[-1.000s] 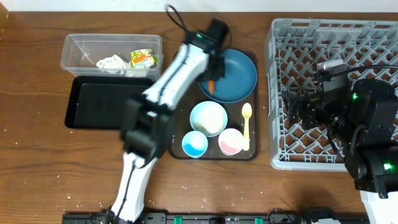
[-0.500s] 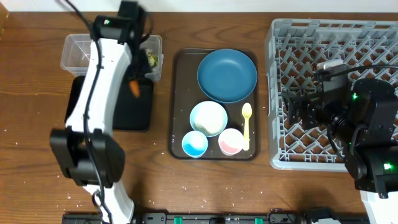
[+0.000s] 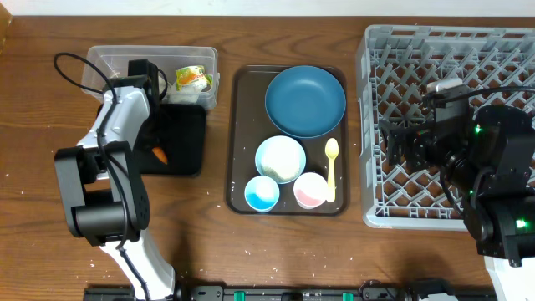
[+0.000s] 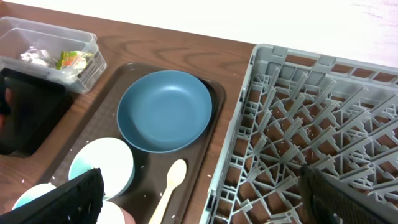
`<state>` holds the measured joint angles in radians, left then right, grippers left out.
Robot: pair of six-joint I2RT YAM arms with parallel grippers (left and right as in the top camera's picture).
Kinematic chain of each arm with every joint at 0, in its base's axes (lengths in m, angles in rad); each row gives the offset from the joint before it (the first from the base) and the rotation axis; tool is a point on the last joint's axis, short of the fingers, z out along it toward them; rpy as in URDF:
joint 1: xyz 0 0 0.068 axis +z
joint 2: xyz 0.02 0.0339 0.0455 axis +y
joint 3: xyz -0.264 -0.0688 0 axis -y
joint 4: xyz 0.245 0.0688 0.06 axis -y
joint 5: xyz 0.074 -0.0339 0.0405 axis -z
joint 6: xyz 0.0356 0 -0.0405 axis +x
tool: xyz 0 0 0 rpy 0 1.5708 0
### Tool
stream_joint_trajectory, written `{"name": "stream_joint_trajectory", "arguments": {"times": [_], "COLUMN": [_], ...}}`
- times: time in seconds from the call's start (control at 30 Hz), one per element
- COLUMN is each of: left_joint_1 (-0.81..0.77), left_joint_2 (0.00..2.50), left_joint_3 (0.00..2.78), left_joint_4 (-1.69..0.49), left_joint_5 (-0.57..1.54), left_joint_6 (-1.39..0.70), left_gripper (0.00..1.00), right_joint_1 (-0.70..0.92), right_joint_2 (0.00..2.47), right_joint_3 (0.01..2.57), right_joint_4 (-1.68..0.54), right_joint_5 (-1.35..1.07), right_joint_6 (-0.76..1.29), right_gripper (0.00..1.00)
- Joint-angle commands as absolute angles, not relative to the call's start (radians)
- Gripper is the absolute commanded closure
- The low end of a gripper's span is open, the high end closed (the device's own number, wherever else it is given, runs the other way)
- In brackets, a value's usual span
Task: Sort waste into correct bins and load items into the dishwasher rack
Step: 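Carry the carrot left and drop it onto the black tray, then grasp the blue cup with the left gripper and lift it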
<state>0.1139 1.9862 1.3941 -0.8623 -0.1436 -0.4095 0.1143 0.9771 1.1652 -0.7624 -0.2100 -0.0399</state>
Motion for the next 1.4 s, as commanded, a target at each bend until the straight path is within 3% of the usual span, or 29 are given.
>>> {"name": "stream_joint_trajectory", "arguments": {"times": [0.0, 0.27, 0.5, 0.63, 0.9, 1.13, 1.37], "left_joint_1": [0.113, 0.112, 0.084, 0.007, -0.216, -0.329, -0.354], "left_joint_2": [1.967, 1.929, 1.742, 1.645, 1.615, 1.615, 1.597], "left_joint_3": [1.370, 1.409, 1.415, 1.415, 1.415, 1.415, 1.414], "left_joint_4": [-0.849, -0.886, -0.896, -0.896, -0.868, -0.933, -1.179], "left_joint_5": [-0.142, -0.136, 0.068, 0.178, 0.183, 0.183, 0.183], "left_joint_6": [-0.414, -0.406, -0.250, -0.144, -0.093, -0.089, -0.242], "left_gripper": [0.68, 0.63, 0.51, 0.50, 0.44, 0.44, 0.57], "right_joint_1": [0.108, 0.108, 0.108, 0.108, 0.133, 0.167, 0.178], "right_joint_2": [0.973, 0.973, 0.973, 0.981, 1.103, 1.196, 1.230], "right_joint_3": [1.184, 1.184, 1.184, 1.184, 1.184, 1.184, 1.184], "right_joint_4": [-0.759, -0.736, -0.721, -0.701, -0.652, -0.636, -0.636], "right_joint_5": [-0.218, -0.293, -0.292, -0.292, -0.297, -0.297, -0.297], "right_joint_6": [-0.030, -0.031, -0.031, -0.030, 0.059, 0.074, 0.074], "right_gripper": [0.02, 0.01, 0.01, 0.01, 0.01, 0.01, 0.01]}}
